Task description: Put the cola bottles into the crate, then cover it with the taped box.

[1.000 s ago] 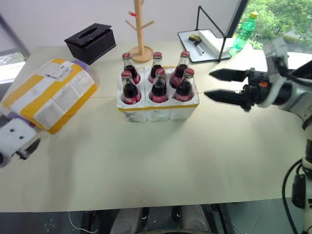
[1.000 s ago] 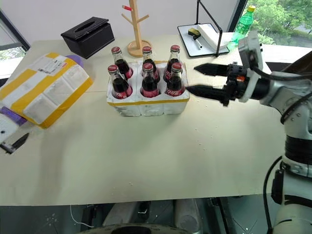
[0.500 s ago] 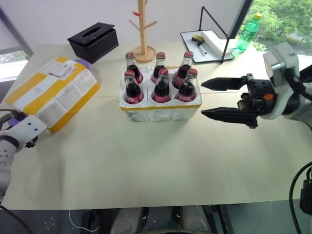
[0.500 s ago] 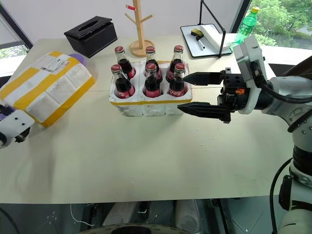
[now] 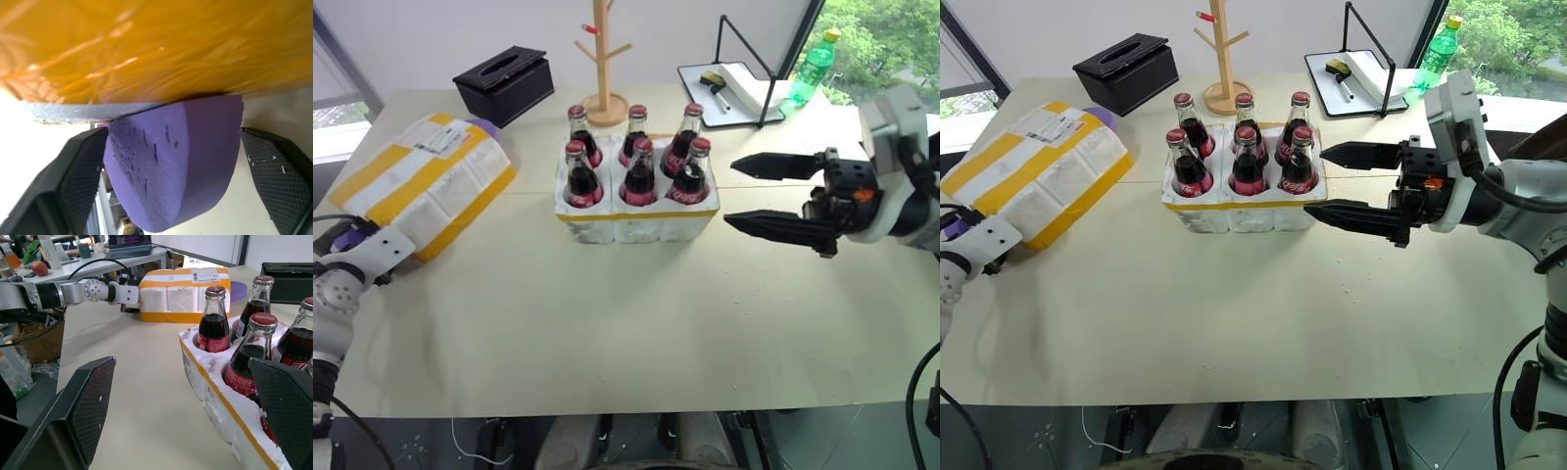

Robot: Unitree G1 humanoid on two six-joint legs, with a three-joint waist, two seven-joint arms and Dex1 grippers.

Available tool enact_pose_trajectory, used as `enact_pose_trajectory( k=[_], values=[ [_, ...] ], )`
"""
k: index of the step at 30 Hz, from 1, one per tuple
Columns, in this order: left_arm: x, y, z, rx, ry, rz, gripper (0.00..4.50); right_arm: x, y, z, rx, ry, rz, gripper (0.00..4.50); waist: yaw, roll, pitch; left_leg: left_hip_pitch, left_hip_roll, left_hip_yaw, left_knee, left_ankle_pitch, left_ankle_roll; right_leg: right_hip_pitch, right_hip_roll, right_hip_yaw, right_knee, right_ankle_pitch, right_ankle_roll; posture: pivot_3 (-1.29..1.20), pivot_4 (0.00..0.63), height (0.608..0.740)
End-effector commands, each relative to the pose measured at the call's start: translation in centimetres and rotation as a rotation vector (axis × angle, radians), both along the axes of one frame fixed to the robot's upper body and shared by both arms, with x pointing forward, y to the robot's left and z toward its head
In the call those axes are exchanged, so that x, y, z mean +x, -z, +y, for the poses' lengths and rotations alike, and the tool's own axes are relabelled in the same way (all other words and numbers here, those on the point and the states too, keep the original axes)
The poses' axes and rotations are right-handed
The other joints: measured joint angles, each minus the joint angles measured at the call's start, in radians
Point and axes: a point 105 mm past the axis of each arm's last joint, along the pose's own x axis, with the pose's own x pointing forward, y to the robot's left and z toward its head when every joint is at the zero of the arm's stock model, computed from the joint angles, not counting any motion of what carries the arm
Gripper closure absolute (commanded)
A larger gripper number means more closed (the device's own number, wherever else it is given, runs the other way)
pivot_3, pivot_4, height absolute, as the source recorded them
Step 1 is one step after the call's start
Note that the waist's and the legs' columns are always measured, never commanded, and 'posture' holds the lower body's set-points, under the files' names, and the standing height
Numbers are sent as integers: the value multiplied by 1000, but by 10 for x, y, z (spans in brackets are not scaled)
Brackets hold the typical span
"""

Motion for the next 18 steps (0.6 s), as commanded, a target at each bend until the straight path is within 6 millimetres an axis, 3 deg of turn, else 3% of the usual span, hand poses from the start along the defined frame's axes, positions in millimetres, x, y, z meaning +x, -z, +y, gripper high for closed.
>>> enact_pose_trajectory(
  k=[1,2,6,12,18],
  values=[
    [1,-2,2,14,-9,-6,1623,-6,-10,-2,-7,-3,-55,0,1,0,0,0,0,0,0,0,0,0,0,0,0,0,0,0,150,736],
    [1,-3,2,17,-11,-7,2223,-6,-10,-3,-8,0,-53,0,1,0,0,0,0,0,0,0,0,0,0,0,0,0,0,0,150,736],
    [-2,-14,8,54,-24,-24,3805,-3,-6,-8,-10,9,0,0,0,1,-1,0,0,0,0,0,0,0,0,0,1,0,0,0,150,736],
    [2,-52,9,113,-3,-97,3805,6,-4,-13,-34,48,-46,0,-1,0,-1,0,0,0,0,0,0,0,0,0,1,0,0,0,150,736],
    [17,-123,-6,145,64,-274,3805,7,-4,-20,-15,41,-2,0,3,-2,0,0,0,0,1,0,0,0,0,0,1,0,0,0,150,736]
  ],
)
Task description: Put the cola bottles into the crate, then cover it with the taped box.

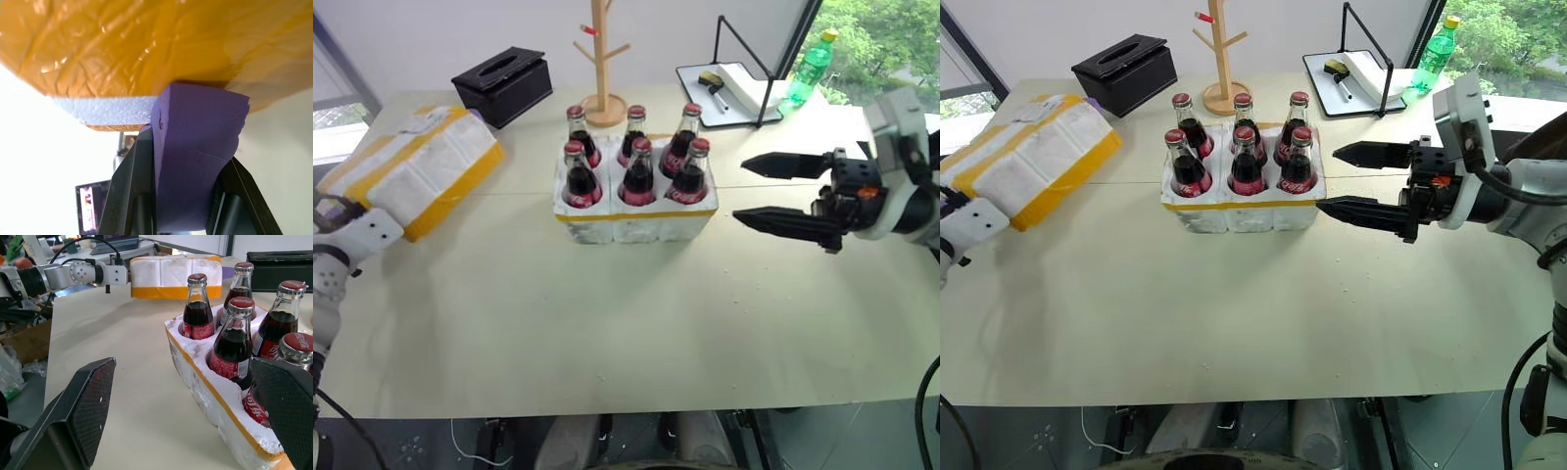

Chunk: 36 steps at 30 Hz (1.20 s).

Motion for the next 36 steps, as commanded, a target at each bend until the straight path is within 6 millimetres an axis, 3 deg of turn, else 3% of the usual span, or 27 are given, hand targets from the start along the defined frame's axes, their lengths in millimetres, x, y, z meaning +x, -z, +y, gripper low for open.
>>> enact_pose_trajectory(
  k=[1,4,8,11,14,22,29,36],
  values=[
    [8,-73,-13,51,70,-185,3805,-4,-8,-3,-12,-8,-45,0,1,0,0,0,0,0,0,0,0,0,0,0,0,0,0,0,150,736],
    [19,-111,-36,50,176,-279,3805,1,-7,-4,-25,23,-72,0,-1,-1,0,0,-1,0,1,0,0,0,0,0,0,0,0,0,150,736],
    [29,-161,-84,11,391,-410,3805,0,-5,-5,-18,24,-76,0,-4,-1,0,-1,-1,0,1,0,0,0,0,-1,0,0,0,0,150,736],
    [31,-173,-127,-32,599,-409,3805,0,-3,-5,-17,26,-76,0,-4,-1,0,-1,-1,1,1,2,-4,0,0,-2,0,0,0,0,150,736],
    [29,-171,-167,-36,788,-341,3805,1,-1,-5,-13,30,-75,0,-7,-1,0,-1,-1,1,1,3,-4,0,0,-2,1,0,0,0,150,736],
    [37,-141,-213,80,1017,-148,3805,7,-4,-7,6,50,-88,0,-5,-1,0,-1,-1,1,2,3,-4,0,1,-2,1,0,0,0,150,736],
    [45,-130,-232,174,1106,-112,3805,7,-1,-5,9,56,-87,0,-4,-1,0,-1,-1,1,10,-1,4,3,1,-2,2,1,1,0,150,736],
    [55,-127,-231,306,1076,-117,3805,5,-2,-3,24,73,-92,0,-4,-1,0,-1,-1,1,11,-2,4,3,1,-2,2,1,2,0,150,736]
  ],
)
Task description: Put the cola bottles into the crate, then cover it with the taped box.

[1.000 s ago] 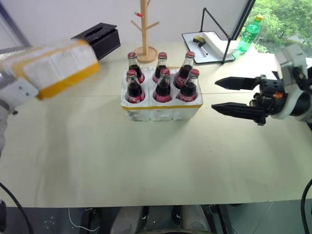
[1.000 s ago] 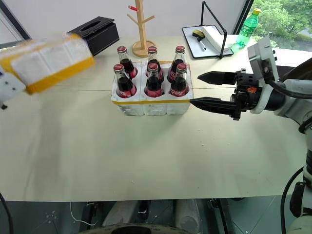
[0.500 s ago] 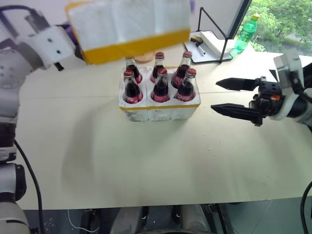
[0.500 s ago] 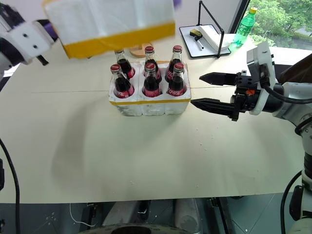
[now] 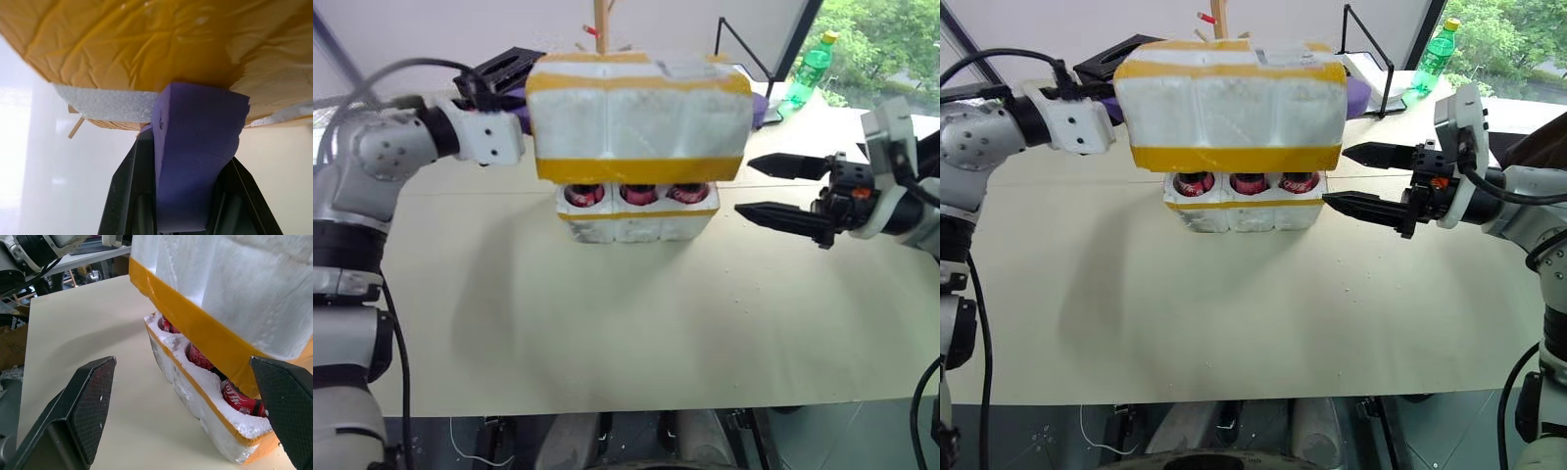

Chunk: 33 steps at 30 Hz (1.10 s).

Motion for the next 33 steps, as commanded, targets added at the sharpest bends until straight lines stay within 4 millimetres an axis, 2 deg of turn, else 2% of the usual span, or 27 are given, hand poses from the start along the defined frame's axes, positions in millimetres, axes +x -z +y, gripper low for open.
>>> enact_pose_trajectory(
  k=[1,4,9,13,17,21,24,27,30,33],
  values=[
    [1,-21,1,23,-16,-111,3805,-7,-10,3,11,-3,-57,0,0,0,0,0,0,0,0,0,0,0,0,0,0,0,0,0,150,736],
    [2,-15,0,21,-14,-111,2615,-7,-10,3,15,4,-55,0,0,0,0,0,0,0,0,0,0,0,0,0,0,0,0,0,150,736],
    [-5,7,-3,2,11,-46,106,-8,-8,0,8,12,-44,0,0,0,0,0,0,0,0,0,0,0,1,0,0,0,0,0,150,736],
    [-21,17,-3,-63,41,11,106,-6,-9,-4,3,22,-42,0,-1,0,0,0,0,0,0,0,0,0,0,0,0,0,0,0,150,736],
    [-38,21,5,-141,37,104,106,-6,-8,-5,-4,25,-36,0,-1,0,0,0,0,0,0,0,0,0,0,0,0,0,0,0,150,736],
    [-61,23,29,-500,-10,469,106,-3,-4,-10,-9,36,-20,0,-4,0,0,0,1,0,0,0,1,0,0,1,0,0,0,0,150,736],
    [-87,32,40,-668,-8,782,106,0,0,-15,-15,50,-5,0,-9,1,0,0,1,0,0,0,1,0,0,1,0,0,0,0,150,736],
    [-107,24,54,-856,14,993,106,3,5,-25,-26,71,21,0,-4,1,0,0,1,0,0,-1,1,0,0,0,0,0,0,0,150,736],
    [-120,22,71,-920,-18,1108,106,5,12,-35,-53,91,48,0,-2,1,0,0,1,-1,1,-1,1,1,2,0,0,0,0,0,150,736],
    [-125,30,85,-910,-78,1136,106,5,19,-43,-80,99,76,0,-3,2,0,1,1,0,0,-1,1,1,1,0,0,0,0,0,150,736]
  ],
)
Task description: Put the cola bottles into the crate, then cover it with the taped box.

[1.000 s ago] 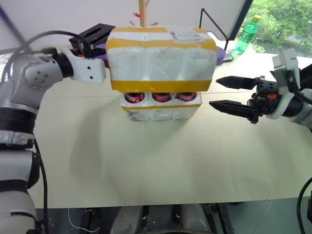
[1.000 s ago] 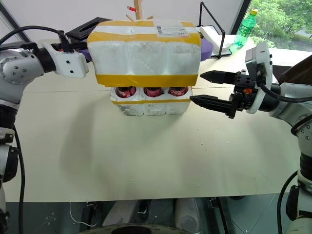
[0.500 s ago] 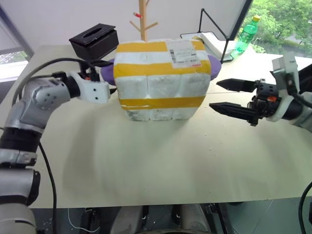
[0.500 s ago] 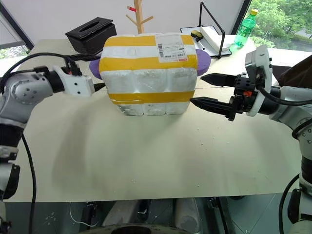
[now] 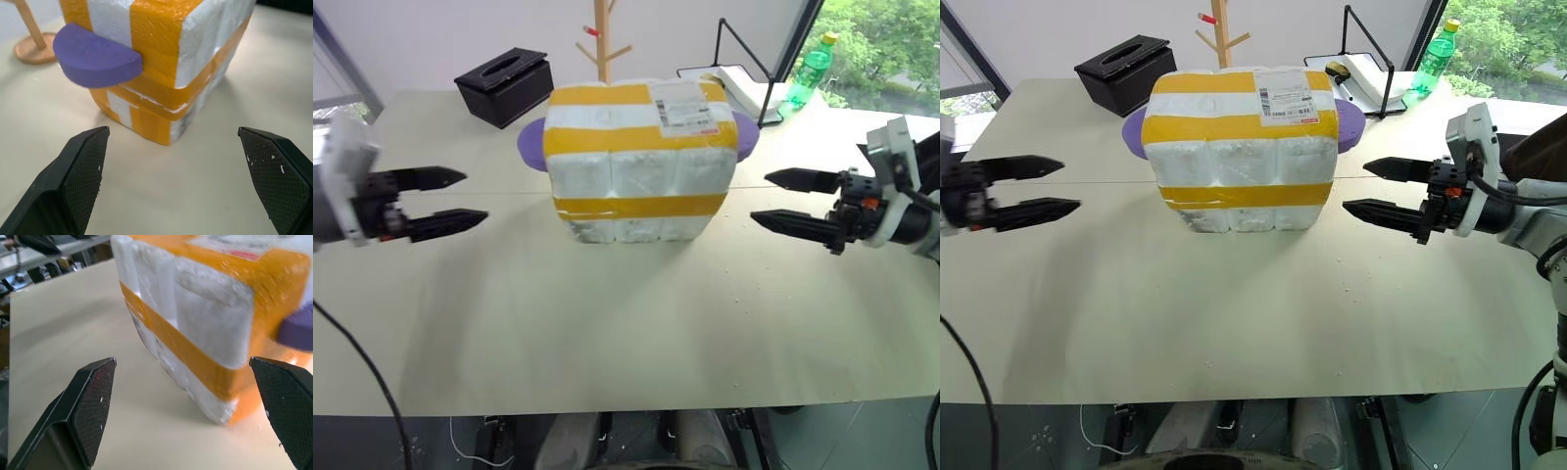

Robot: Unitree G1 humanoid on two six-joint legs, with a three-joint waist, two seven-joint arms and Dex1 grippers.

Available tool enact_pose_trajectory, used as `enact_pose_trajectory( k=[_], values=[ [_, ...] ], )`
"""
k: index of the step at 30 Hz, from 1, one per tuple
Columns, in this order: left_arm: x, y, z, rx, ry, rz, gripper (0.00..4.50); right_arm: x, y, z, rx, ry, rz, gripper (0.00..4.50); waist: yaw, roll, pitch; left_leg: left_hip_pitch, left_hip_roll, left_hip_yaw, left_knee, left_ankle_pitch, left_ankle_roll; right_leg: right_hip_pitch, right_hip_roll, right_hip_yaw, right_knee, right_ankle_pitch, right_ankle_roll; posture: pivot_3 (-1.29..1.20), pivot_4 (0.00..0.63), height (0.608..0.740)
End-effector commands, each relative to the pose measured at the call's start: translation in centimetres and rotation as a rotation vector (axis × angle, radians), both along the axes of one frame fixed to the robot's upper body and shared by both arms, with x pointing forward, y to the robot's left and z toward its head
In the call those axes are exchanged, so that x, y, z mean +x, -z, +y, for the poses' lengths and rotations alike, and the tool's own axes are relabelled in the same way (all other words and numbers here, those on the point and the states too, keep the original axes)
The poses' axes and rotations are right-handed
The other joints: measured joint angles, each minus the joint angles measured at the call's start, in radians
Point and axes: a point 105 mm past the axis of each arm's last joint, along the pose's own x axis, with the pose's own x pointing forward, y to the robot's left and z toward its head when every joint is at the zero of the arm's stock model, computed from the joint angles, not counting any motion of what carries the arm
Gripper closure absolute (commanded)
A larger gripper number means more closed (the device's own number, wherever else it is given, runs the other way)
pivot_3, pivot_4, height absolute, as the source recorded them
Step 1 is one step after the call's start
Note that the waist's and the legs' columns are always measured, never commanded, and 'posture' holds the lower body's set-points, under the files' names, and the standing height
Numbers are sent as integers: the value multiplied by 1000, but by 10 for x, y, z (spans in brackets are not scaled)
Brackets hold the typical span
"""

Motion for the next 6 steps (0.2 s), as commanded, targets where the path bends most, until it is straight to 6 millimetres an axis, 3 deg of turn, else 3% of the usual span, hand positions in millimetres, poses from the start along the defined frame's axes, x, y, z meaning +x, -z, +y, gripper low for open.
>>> enact_pose_trajectory(
  k=[1,6],
  values=[
    [-7,-1,14,21,-17,16,106,-3,-1,-12,-50,8,-11,0,1,0,0,0,0,0,0,0,0,0,-1,0,0,0,0,0,150,736],
    [-8,4,16,24,-19,30,106,-3,5,-15,-68,2,7,0,1,0,0,0,1,0,0,0,0,0,-1,1,0,0,0,0,150,736]
  ],
)
